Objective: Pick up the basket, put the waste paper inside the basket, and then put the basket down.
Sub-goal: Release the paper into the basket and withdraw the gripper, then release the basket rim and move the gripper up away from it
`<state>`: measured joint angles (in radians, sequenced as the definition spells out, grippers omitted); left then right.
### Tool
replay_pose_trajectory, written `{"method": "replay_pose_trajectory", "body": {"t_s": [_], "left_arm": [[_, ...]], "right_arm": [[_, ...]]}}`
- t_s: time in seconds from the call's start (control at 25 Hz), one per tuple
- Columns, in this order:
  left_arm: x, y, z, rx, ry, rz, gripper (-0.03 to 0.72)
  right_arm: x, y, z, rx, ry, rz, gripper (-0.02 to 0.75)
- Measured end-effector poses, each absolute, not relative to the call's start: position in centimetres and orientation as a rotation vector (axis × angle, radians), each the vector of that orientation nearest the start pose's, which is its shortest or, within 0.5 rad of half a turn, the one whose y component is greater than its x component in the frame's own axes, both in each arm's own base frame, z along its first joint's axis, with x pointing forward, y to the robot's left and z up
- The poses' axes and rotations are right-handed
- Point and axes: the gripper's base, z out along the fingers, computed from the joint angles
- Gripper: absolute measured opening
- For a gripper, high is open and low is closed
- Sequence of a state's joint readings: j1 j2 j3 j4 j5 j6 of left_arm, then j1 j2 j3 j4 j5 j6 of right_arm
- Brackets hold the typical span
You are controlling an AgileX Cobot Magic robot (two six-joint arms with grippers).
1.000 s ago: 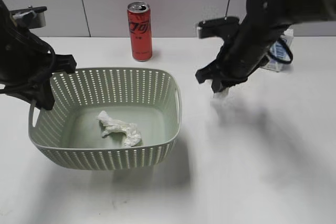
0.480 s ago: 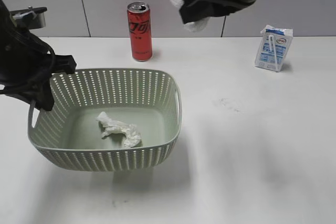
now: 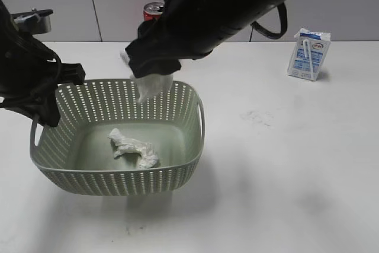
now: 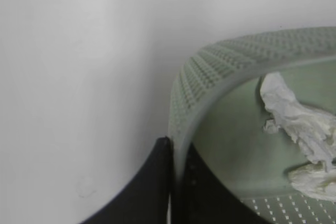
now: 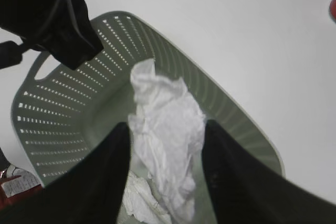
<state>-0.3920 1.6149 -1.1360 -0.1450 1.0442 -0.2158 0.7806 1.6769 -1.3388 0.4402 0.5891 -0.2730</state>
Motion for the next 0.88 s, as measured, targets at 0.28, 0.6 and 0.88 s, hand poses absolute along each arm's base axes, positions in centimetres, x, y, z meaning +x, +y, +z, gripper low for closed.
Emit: {"method": "replay_pose_trajectory", "body": {"t_s": [0.28,0.6,0.88], "left_arm": [[27.6,-12.6,23.9,0.170,3.040,-0.250,0.006],[27.5,-12.6,23.8,0.172,3.053,-0.247,0.006],[27.4,-12.7,23.9,0.163,3.058,-0.263,0.006]], "right_arm": [[25.9,28.4,28.0,-0.941,2.311,0.642,0.622],[31.8,20.7,29.0,-0.591,2.515,0.383,0.633],[34.8,8.1,28.7,-0.288,2.815,0.203,0.598]]}}
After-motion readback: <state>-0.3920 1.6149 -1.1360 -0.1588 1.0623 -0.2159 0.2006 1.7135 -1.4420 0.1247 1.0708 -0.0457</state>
